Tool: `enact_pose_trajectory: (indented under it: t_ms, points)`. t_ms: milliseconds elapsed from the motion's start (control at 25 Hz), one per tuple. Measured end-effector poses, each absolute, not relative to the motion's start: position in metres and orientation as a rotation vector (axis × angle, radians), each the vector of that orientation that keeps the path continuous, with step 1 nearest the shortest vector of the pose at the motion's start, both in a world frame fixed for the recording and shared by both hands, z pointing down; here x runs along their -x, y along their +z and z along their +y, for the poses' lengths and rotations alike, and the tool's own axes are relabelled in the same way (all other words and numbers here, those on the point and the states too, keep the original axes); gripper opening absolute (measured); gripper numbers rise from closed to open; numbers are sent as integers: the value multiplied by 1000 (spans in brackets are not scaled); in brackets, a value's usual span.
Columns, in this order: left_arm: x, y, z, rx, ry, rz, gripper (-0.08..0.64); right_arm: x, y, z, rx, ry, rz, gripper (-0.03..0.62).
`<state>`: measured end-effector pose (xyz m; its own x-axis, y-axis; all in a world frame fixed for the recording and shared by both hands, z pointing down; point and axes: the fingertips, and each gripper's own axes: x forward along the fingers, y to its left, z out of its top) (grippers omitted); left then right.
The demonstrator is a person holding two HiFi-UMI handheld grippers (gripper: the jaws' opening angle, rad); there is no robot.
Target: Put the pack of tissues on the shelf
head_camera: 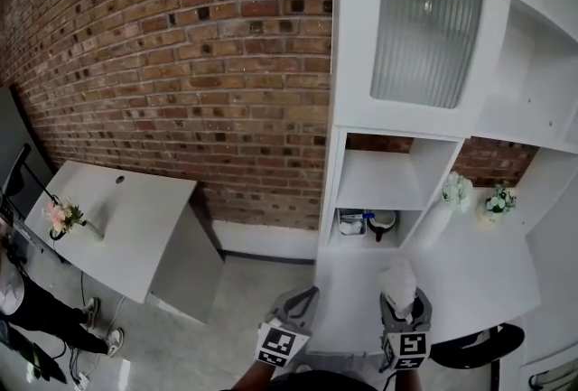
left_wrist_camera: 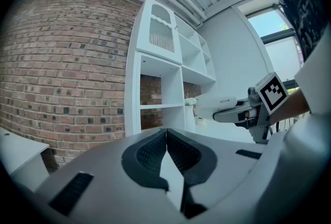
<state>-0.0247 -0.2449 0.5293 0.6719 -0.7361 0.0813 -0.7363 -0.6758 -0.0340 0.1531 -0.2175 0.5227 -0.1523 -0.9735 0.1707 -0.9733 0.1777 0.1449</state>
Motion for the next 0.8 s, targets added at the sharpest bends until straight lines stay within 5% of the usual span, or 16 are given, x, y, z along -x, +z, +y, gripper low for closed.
enact_pose_trajectory:
  t_ms: [800]
  points:
    - [-2, 527, -288, -2811, 168, -1344, 11, -149, 469, -327, -1793, -77, -2380, 268]
